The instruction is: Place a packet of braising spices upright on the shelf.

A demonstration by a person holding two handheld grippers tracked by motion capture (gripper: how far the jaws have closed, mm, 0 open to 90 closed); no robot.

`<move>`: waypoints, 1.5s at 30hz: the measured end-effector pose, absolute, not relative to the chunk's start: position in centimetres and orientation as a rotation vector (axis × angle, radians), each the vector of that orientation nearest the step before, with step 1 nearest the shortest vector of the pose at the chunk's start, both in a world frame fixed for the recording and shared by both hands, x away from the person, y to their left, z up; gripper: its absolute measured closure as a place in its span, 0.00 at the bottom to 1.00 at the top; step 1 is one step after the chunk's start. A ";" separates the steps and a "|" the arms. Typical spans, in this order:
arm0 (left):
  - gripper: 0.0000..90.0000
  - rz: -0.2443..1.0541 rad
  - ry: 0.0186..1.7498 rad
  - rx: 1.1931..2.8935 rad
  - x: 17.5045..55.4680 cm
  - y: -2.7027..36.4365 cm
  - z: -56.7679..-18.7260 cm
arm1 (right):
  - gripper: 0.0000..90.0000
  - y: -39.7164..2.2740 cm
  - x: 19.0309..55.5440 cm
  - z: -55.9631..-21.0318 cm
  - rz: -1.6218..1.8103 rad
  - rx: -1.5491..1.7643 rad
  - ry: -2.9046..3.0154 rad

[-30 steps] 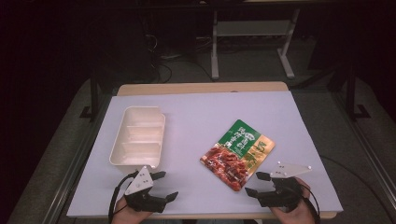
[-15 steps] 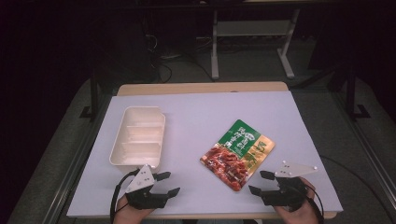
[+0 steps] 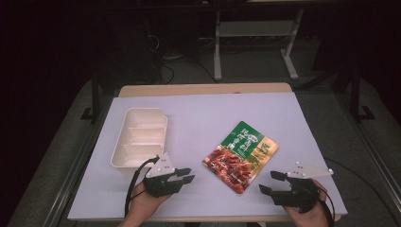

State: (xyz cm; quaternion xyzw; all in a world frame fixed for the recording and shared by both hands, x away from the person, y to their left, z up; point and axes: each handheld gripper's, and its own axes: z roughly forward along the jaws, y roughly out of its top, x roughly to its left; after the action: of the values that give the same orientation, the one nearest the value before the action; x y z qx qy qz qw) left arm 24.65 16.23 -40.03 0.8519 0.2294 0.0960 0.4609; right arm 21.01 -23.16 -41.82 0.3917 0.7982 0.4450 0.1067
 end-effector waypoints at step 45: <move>1.00 0.166 0.576 2.410 33.0 6.5 -43.6 | 0.36 -23.7 21.6 -42.4 1.232 1.210 2.353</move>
State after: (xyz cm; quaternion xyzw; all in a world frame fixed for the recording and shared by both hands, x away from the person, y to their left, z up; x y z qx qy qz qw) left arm 32.98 6.52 -43.61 0.9183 0.2197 0.0631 0.3233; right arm 21.63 -23.65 -42.37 0.4120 0.8013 0.4194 0.1113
